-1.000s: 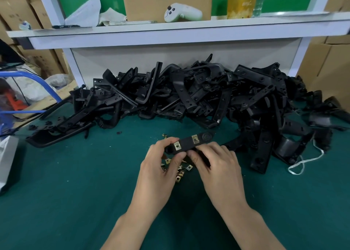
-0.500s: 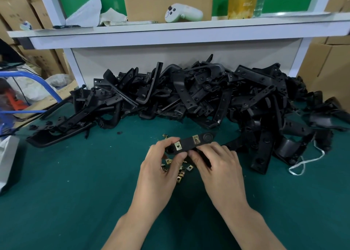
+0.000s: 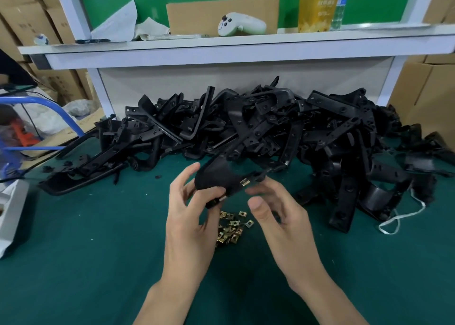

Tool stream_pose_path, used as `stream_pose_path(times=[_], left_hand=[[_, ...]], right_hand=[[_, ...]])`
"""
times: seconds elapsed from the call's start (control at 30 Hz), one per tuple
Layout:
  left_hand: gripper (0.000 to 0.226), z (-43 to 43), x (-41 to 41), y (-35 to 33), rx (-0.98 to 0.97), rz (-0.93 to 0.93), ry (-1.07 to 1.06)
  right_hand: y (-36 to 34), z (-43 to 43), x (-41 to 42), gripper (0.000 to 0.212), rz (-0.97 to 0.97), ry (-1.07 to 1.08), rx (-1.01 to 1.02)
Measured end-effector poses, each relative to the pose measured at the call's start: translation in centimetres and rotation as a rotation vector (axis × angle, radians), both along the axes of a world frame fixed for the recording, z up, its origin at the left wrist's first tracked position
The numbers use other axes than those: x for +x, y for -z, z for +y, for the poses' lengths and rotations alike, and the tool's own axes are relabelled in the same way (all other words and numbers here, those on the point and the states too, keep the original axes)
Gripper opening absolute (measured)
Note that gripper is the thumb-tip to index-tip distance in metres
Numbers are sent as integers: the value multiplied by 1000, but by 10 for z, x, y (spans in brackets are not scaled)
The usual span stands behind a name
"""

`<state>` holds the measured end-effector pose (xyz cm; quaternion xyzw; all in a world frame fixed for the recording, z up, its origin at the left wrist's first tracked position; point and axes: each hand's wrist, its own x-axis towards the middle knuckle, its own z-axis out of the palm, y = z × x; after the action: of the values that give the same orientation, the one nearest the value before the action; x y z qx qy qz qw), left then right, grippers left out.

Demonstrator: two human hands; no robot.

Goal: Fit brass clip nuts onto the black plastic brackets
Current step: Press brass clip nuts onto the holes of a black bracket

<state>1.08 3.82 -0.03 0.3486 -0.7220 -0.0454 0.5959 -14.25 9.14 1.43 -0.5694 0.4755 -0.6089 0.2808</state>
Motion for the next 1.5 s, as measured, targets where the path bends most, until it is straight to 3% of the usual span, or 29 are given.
stream_pose_path(times=[0.07, 0.23, 0.37, 0.73, 0.9, 1.0, 1.23, 1.5], left_hand=[[43, 0, 2, 0, 23, -51, -19], [51, -2, 3, 2, 90, -77, -21], [39, 3, -3, 0, 163, -105, 24], [52, 2, -4, 1, 141, -111, 47], [40, 2, -3, -1, 107, -117, 52], [48, 1, -3, 0, 108, -131, 48], [52, 4, 0, -3, 211, -235, 98], [49, 3, 1, 0, 246, -205, 79]], right_hand=[[-2, -2, 2, 40, -189, -69, 64], [-2, -9, 0, 18, -360, -82, 142], [1, -13, -3, 11, -484, -79, 161], [6, -17, -7, 21, -519, -77, 215], [7, -18, -7, 22, -537, -92, 242], [8, -19, -7, 25, -549, -109, 235], [13, -18, -13, 33, -426, -87, 191], [6, -9, -12, 29, -15, -53, 132]])
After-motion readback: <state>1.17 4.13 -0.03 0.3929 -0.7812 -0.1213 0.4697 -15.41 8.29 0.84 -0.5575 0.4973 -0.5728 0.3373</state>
